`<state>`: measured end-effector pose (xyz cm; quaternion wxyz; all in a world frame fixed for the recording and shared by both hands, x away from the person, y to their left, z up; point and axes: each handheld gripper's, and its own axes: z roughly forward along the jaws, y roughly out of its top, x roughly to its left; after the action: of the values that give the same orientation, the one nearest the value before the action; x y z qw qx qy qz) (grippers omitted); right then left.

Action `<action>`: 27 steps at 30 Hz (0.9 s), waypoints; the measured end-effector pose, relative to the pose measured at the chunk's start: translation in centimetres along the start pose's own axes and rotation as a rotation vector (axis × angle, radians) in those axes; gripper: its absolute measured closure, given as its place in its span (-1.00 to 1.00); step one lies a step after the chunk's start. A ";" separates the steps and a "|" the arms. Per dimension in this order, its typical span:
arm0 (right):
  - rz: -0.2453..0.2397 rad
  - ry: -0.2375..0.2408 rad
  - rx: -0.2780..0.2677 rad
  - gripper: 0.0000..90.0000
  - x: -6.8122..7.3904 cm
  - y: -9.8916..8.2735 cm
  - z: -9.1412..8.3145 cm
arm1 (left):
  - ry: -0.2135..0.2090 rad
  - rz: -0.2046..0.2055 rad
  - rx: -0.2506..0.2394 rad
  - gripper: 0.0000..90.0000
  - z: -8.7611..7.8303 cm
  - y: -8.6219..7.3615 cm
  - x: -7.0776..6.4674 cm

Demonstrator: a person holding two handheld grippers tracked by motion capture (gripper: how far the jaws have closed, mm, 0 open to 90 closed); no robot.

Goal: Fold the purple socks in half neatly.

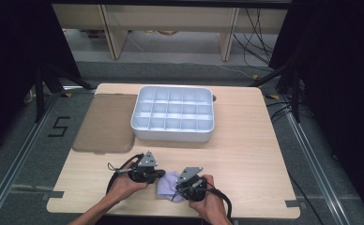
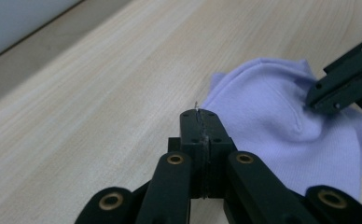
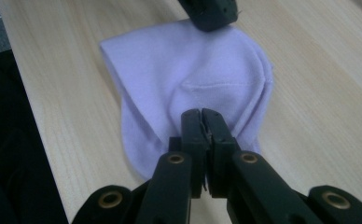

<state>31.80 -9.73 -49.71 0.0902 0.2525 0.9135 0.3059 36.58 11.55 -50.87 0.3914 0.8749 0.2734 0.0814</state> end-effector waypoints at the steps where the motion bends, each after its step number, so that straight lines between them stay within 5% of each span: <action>1: -0.005 0.009 0.000 0.97 0.0 0.0 0.0 | -0.005 -0.005 -0.009 0.96 -0.3 0.1 -0.1; 5: 0.009 0.001 0.009 0.97 0.1 0.0 -0.1 | -0.047 0.013 -0.060 0.95 -2.2 0.2 -1.7; 9: 0.010 0.007 0.008 0.97 -0.1 0.0 -0.1 | -0.105 0.052 -0.005 0.94 -2.2 -1.7 -4.4; 11: 0.003 0.007 0.005 0.97 -0.1 -0.1 -0.1 | -0.096 0.076 0.019 0.94 -1.8 -2.3 -4.4; 13: 0.004 0.007 0.006 0.97 -0.1 0.0 -0.1 | -0.101 0.044 0.019 0.95 -1.9 -2.3 -4.1; 15: 0.006 0.003 0.009 0.96 -0.1 0.0 0.0 | -0.076 0.084 0.025 0.94 -2.2 -2.2 -3.9; 16: 0.006 0.010 0.006 0.96 -0.1 0.0 -0.1 | -0.071 0.060 0.022 0.92 -2.2 -2.3 -4.0; 17: 0.009 0.012 0.006 0.94 -0.1 0.0 -0.1 | -0.075 0.097 0.033 0.89 -2.5 -2.1 -3.7; 18: 0.024 0.004 -0.004 0.92 0.0 -0.1 -0.1 | -0.059 0.059 0.006 0.87 -2.7 -1.8 -3.6; 21: 0.017 0.011 -0.024 0.91 -0.1 0.0 -0.8 | -0.039 0.028 -0.050 0.85 -4.1 -1.1 -2.4; 24: -0.004 0.021 -0.056 0.94 0.3 0.4 -1.4 | -0.052 -0.032 -0.054 0.78 -4.7 -1.4 -1.9; 27: -0.016 0.048 -0.031 0.96 0.9 0.4 -1.1 | -0.049 -0.031 -0.043 0.73 -4.9 -1.8 -1.7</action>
<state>30.88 -9.55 -48.57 0.0747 0.2362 0.9125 0.3254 32.66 14.70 -48.73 0.4178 0.8638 0.2752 0.0597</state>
